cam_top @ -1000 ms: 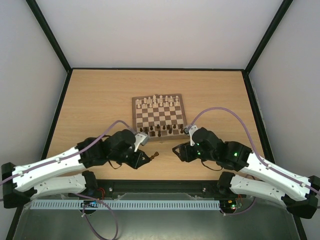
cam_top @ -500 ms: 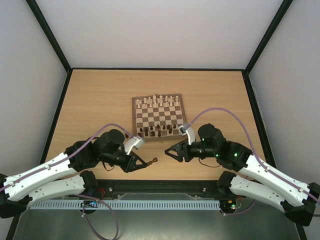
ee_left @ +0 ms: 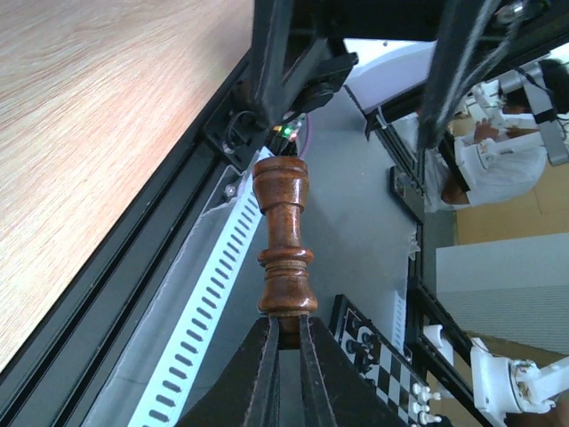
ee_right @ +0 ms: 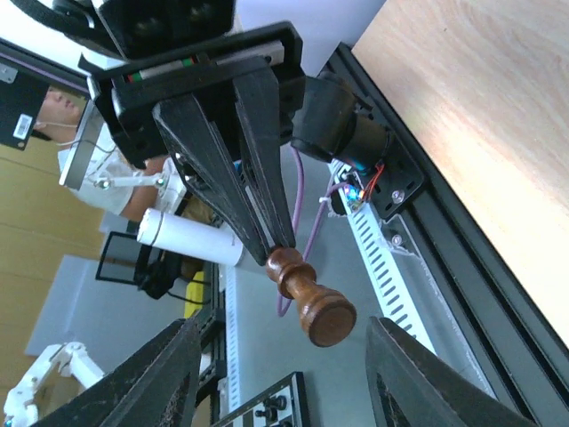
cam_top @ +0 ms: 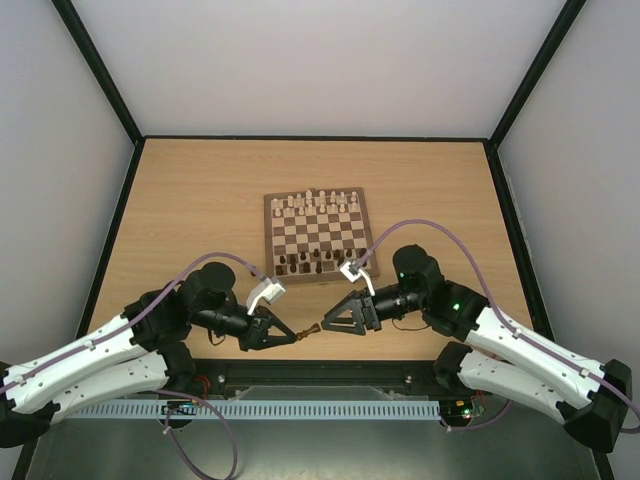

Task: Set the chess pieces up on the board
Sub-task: Adjust the chess piece.

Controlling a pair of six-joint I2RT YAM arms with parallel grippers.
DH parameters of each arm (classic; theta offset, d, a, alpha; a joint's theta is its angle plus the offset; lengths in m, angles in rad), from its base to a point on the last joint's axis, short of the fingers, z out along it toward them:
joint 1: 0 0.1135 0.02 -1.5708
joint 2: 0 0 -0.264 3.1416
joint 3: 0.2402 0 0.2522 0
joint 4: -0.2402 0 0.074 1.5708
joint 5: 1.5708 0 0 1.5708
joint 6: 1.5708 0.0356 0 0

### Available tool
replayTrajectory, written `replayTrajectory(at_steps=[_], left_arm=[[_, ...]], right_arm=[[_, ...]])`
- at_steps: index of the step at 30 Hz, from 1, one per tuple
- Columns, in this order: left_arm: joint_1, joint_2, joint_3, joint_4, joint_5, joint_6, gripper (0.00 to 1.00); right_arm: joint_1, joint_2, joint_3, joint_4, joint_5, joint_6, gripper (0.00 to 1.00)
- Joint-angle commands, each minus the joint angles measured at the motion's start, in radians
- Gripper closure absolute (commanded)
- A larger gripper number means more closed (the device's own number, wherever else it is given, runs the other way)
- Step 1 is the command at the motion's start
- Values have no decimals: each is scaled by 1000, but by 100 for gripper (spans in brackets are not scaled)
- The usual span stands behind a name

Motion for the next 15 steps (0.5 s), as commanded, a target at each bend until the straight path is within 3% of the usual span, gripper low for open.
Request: replayTrajectory(at_steps=[1,15], left_arm=[[16,-18,-17,65,76,0,92],[65,-29,-63,138,185,-3,90]], right_arm=[[-4,10,-27,46,-93,12,49],[-4,18,-52,99,-159,23,59]])
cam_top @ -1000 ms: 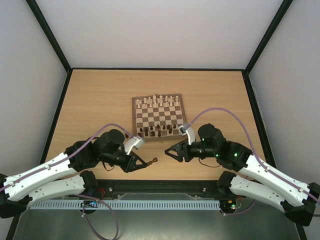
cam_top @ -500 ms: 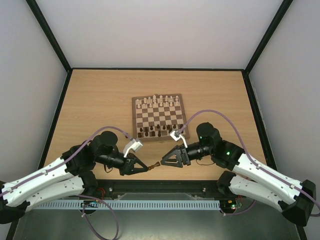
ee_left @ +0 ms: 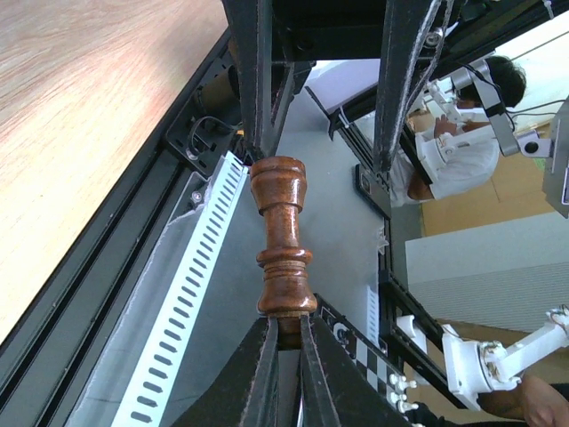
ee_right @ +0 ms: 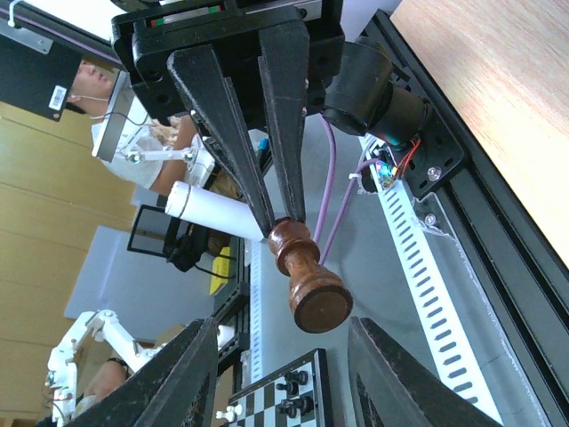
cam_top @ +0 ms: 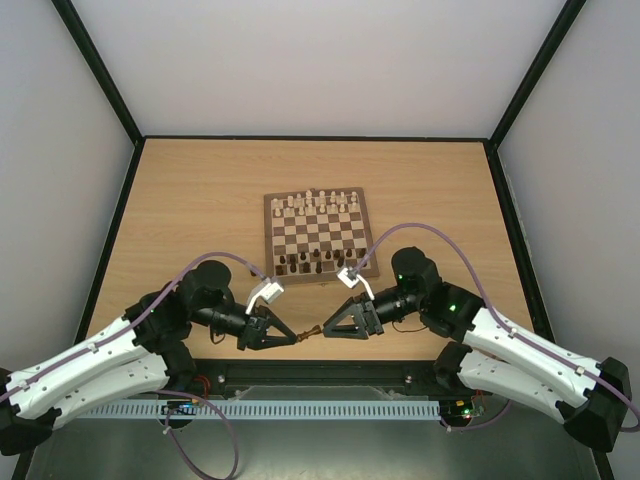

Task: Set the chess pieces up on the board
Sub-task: Adjust the chess piece.

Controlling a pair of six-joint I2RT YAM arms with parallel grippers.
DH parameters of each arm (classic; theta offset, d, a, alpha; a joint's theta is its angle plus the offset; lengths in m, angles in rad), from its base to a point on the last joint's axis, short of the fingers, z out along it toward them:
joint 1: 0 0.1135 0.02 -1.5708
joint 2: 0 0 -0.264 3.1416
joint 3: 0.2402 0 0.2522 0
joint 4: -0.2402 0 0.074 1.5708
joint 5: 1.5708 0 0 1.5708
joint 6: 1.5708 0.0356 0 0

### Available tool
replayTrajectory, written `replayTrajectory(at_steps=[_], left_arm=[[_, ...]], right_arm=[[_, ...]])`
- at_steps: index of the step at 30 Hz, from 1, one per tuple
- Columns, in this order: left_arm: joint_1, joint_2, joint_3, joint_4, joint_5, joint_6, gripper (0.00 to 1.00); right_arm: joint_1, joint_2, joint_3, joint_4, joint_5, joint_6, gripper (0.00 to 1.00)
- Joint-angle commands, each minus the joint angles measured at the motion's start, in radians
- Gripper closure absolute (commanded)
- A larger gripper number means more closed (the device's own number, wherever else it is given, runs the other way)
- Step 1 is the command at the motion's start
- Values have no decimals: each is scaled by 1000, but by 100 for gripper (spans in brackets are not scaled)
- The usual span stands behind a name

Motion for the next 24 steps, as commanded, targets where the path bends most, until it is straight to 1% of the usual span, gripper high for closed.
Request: replayTrajectory(at_steps=[1,24], left_arm=[[13,-7,-16,40,57,-1,90],[21,33,-28,65,67,10,89]], right_arm=[[-4,13,-8,37,-50,3,59],[-4,64,1,57,-72,-6,59]])
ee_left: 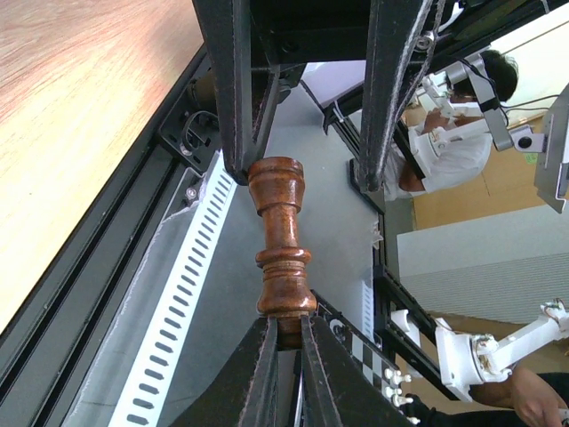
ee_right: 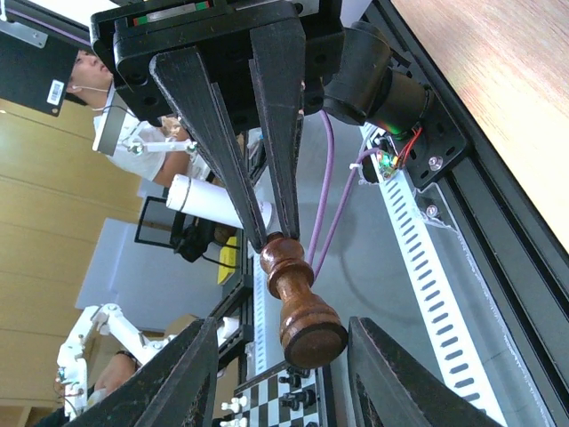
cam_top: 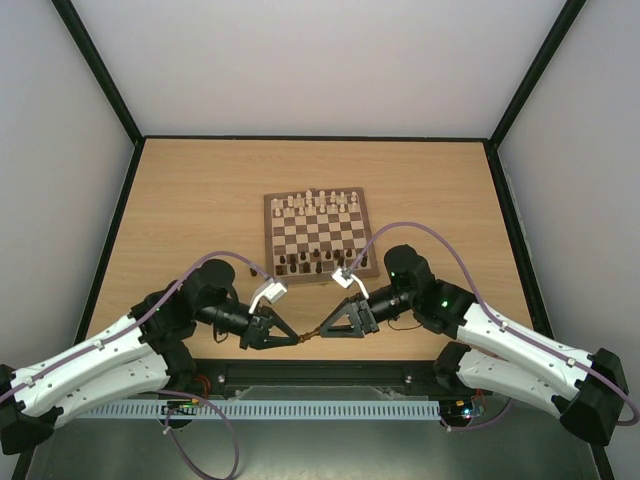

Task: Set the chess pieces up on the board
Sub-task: Adjust the chess piece.

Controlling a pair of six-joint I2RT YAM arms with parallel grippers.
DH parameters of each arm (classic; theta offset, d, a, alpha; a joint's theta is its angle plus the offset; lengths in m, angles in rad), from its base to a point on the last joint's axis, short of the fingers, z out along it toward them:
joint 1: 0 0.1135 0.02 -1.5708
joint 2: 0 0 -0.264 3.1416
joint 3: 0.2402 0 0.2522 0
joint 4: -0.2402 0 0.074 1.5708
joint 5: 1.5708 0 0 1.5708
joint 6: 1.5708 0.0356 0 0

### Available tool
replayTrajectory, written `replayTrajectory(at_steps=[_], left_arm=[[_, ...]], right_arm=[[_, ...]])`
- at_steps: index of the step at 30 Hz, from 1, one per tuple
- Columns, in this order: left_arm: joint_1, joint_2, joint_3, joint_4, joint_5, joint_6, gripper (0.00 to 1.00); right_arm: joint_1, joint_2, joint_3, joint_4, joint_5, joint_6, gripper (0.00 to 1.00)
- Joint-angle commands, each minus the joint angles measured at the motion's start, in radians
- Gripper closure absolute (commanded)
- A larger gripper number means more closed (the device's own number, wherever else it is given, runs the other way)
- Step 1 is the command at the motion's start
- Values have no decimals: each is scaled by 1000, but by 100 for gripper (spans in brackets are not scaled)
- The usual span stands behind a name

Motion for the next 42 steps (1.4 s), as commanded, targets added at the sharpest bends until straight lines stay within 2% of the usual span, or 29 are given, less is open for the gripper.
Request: replayTrajectory(at_steps=[1,22,23,24,28,32,37,42], left_arm=[[7,10,-6,21,22,10,89],[24,25,-4,48,24,10,88],[29,23,-4,50,23,8,86],[33,22,-4,51,23,7,80],[68,-2,1,47,13,0,42],[112,-52,24,37,-18,-11,24],[130,-150,45,121,-112,-94,20],[130,-280,-51,303,-217,-203,23]], right_arm=[[-2,4,3,22,-39,-8,59],[1,18,-4,26,-20,-18,82],[1,18,-4,28,-12,-15,83],[1,18,-5,30,-7,-12,84],[2,-5,-6,67,26,23,86],[0,-15,12,96,68,53,88],[-4,9,40,188,146,118,88],[-5,43,81,357,184,220,88]])
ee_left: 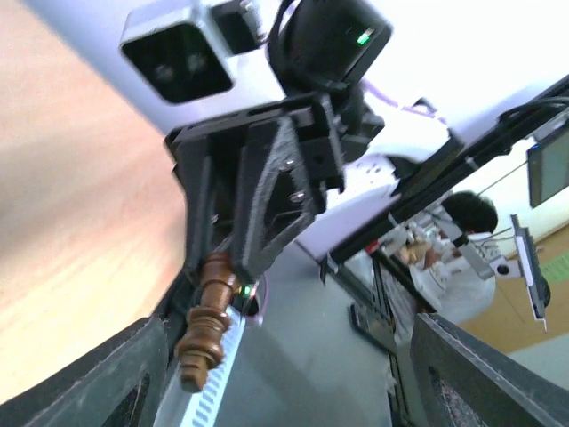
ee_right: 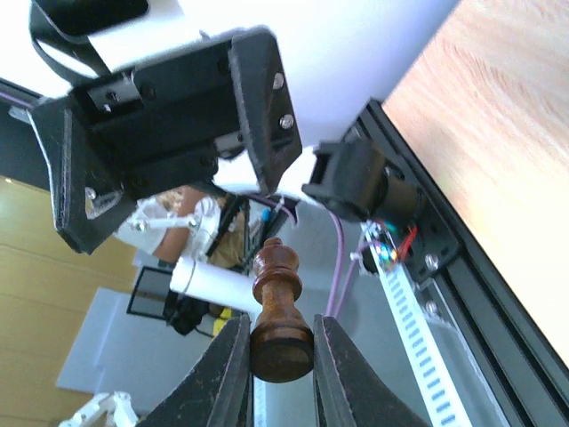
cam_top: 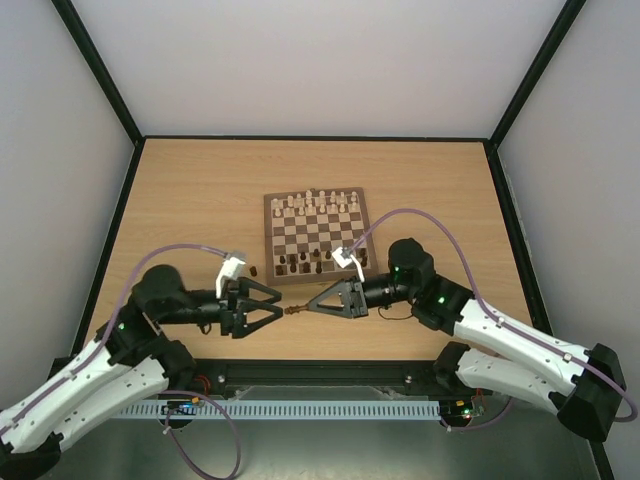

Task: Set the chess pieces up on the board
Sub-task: Adjust the chess piece.

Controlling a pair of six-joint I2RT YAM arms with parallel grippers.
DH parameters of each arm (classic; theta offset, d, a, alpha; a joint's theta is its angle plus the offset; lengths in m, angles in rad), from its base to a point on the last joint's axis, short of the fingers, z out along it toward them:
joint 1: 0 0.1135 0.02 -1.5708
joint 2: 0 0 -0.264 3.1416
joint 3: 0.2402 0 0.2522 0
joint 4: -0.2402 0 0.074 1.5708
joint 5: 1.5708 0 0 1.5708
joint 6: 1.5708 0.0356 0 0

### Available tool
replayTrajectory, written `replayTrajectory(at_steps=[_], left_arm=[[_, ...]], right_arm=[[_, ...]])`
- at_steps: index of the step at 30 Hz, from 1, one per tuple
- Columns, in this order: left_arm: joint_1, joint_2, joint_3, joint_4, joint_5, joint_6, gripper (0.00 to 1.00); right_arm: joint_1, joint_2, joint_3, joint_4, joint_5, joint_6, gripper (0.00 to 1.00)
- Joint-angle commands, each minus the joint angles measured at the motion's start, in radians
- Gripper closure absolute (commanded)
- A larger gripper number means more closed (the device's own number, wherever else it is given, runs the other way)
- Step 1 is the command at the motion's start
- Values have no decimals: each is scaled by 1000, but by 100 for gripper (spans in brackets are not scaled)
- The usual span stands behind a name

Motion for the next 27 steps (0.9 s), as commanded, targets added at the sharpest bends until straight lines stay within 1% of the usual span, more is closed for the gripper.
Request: replayTrajectory(at_steps=[1,5,9,15,16,17,20,21,22,27], left_arm=[[6,-102,-79,231,-97,-126,23],[5,-154,-129,281,-136,-157,29],[5,-154,-133,261,-152,-155,32],[5,-138,-134,263,-156,-150,38],[5,-135,-134,262,-156,-149,41],[5,-132,-134,260,-156,-149,46],[5,-123,-134,259,-151,-146,67],[5,-121,-133,257,-151,-145,72],[5,-120,-133,252,-154,-145,75],[7,-124,-130,237,-161,-139,75]], right_arm=[[-4,18,66,204,50,112,88],[-4,45,75,306,46,162,87],[-4,74,66,357,28,190,87],[-3,93,50,360,20,191,87],[-3,90,49,351,23,187,87],[-3,87,48,340,27,180,87],[-2,85,48,327,27,170,87],[-2,87,49,321,28,168,87],[-2,88,50,314,25,163,87],[-3,88,43,306,17,157,87]])
